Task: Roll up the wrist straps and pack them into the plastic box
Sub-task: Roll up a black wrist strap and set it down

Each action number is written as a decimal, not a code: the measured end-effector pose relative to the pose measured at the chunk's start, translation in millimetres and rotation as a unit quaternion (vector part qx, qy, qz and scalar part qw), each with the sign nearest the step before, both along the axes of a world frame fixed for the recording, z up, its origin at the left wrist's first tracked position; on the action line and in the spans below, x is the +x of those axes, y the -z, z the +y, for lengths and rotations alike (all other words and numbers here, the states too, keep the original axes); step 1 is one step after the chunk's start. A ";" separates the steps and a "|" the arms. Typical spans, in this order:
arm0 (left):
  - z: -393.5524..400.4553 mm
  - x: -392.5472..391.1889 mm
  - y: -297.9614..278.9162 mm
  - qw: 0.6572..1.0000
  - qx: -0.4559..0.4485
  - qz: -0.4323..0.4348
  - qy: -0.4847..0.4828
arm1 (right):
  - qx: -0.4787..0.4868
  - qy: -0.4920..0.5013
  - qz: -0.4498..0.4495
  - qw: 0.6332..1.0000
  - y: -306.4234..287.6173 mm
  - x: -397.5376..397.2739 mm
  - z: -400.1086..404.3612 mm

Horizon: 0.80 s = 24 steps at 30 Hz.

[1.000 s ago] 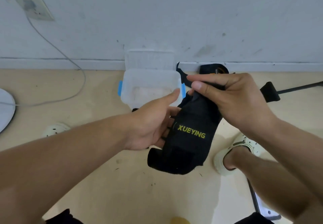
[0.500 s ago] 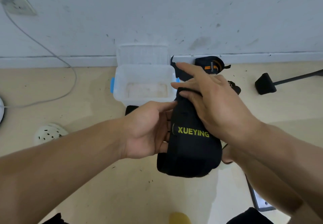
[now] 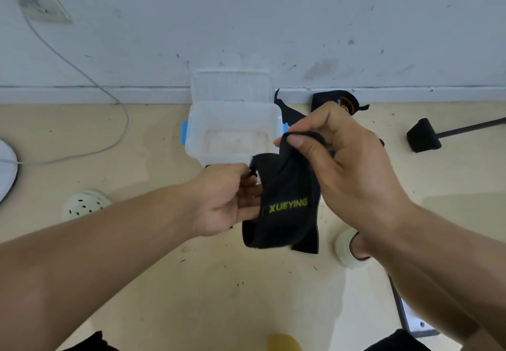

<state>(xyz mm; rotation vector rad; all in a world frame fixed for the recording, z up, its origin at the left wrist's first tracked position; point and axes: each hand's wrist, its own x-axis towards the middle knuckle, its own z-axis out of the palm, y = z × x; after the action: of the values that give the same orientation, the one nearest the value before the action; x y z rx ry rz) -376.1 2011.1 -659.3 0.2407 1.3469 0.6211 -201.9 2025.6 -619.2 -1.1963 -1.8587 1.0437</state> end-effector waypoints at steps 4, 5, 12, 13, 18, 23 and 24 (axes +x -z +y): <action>5.6 -17.5 17.6 0.990 -0.020 0.058 -0.129 | 0.019 0.010 0.023 1.000 -7.0 1.4 1.6; 7.4 -20.3 20.3 0.985 -0.021 0.089 -0.146 | 0.021 0.009 0.020 1.000 -7.9 3.0 3.2; 6.6 1.7 1.2 0.945 0.220 0.235 0.057 | 0.042 -0.037 -0.009 0.998 -11.4 8.9 9.8; 5.8 6.0 -1.7 0.949 0.238 0.193 0.075 | 0.040 -0.036 0.001 0.999 -11.8 9.8 11.6; -2.9 16.0 -8.1 0.912 0.324 0.157 0.195 | 0.047 0.009 0.034 0.998 -15.5 16.5 25.6; -3.8 14.4 3.9 0.911 0.325 0.217 0.136 | -0.004 0.016 -0.021 1.000 -5.6 23.7 44.2; -2.9 12.3 10.2 0.922 0.298 0.222 0.110 | -0.017 0.020 -0.066 0.997 0.1 26.4 51.5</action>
<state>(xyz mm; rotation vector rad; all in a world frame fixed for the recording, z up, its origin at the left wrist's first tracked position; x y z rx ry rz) -363.8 2008.2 -669.5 1.0676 1.5009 0.8050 -175.6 2077.1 -619.3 -1.3466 -1.9145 0.9991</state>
